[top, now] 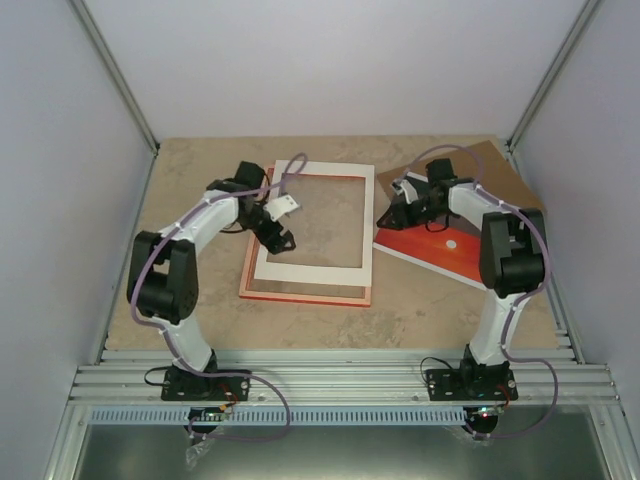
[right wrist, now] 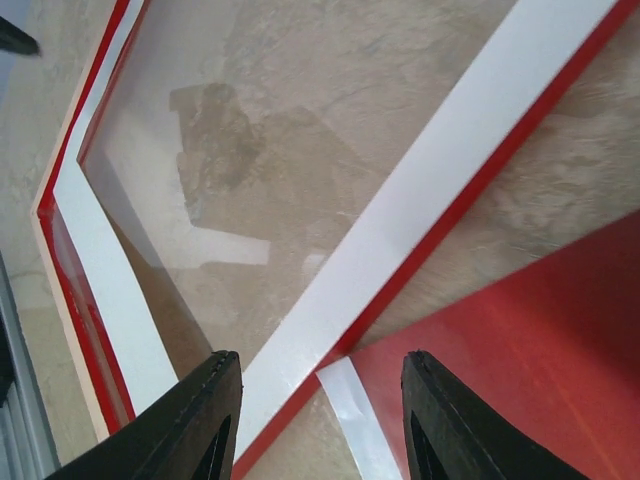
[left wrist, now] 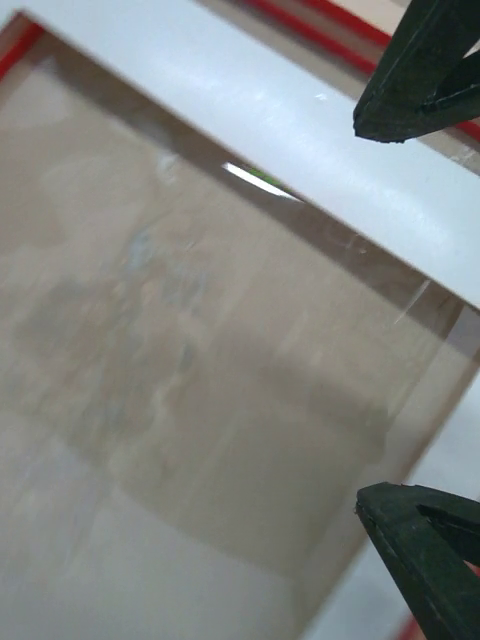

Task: Put the photo into the frame

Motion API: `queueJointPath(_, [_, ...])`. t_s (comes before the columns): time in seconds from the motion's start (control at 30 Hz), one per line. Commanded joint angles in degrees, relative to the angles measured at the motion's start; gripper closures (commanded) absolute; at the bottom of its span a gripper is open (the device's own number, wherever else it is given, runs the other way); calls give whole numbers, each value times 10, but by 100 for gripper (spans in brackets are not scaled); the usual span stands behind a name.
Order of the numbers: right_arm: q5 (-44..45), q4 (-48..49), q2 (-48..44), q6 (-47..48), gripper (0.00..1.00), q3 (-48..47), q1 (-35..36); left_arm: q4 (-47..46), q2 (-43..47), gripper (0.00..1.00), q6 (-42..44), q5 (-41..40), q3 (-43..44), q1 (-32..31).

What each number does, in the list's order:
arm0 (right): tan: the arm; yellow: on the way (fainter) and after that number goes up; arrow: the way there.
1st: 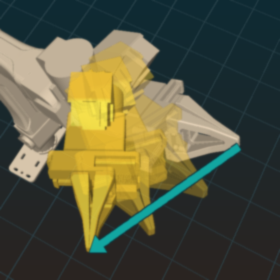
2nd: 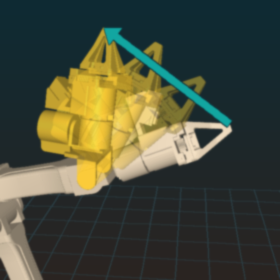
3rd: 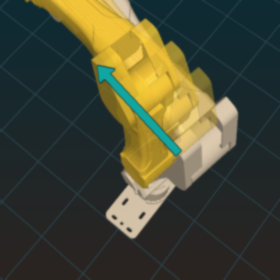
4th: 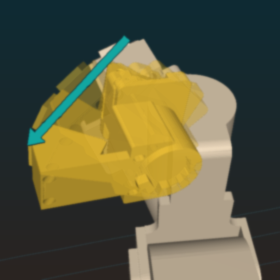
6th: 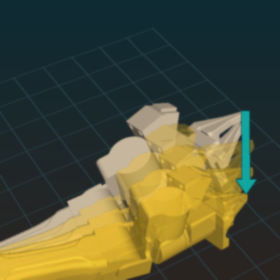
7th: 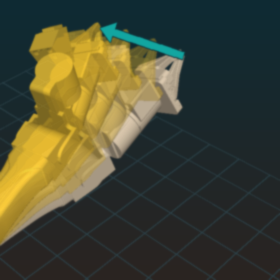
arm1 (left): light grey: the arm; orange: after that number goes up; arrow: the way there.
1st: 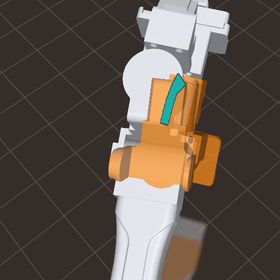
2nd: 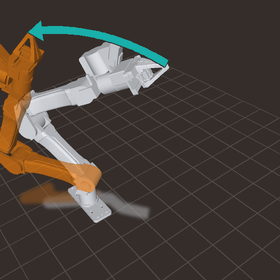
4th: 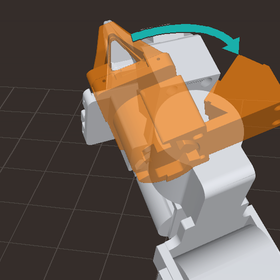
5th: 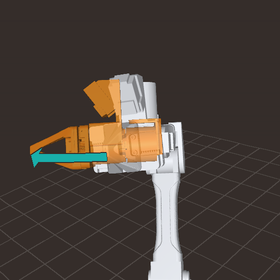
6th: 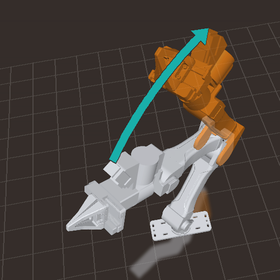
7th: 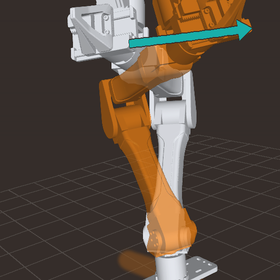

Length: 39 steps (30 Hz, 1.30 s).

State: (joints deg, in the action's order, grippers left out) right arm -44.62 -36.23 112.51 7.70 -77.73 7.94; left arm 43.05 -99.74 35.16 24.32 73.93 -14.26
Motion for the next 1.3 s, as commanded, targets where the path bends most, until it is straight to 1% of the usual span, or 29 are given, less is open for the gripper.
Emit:
queueJointPath(0.0, [-11,10,15,-12,54,-15,6,88,-33,3,113,16,21,-25])
queueJointPath(0.07, [-10,9,15,-10,54,-12,6,80,-37,2,132,-8,15,-36])
queueJointPath(0.13, [-12,10,14,-11,54,-7,6,78,-53,2,135,-36,17,-46])
queueJointPath(0.27, [-11,10,12,-11,54,-3,6,105,-93,8,118,-38,46,-49])
queueJointPath(0.37, [-8,10,6,-7,54,-1,5,118,-100,10,120,-46,41,-49])
queueJointPath(0.7, [-8,6,8,-6,53,-6,1,158,-56,10,150,-64,-25,-49])
queueJointPath(0.93, [-8,6,12,-7,53,-7,0,156,-7,11,156,-89,-88,-48])
queueJointPath(1.27, [-9,5,12,-3,53,-5,0,148,30,14,154,-121,-131,-42])
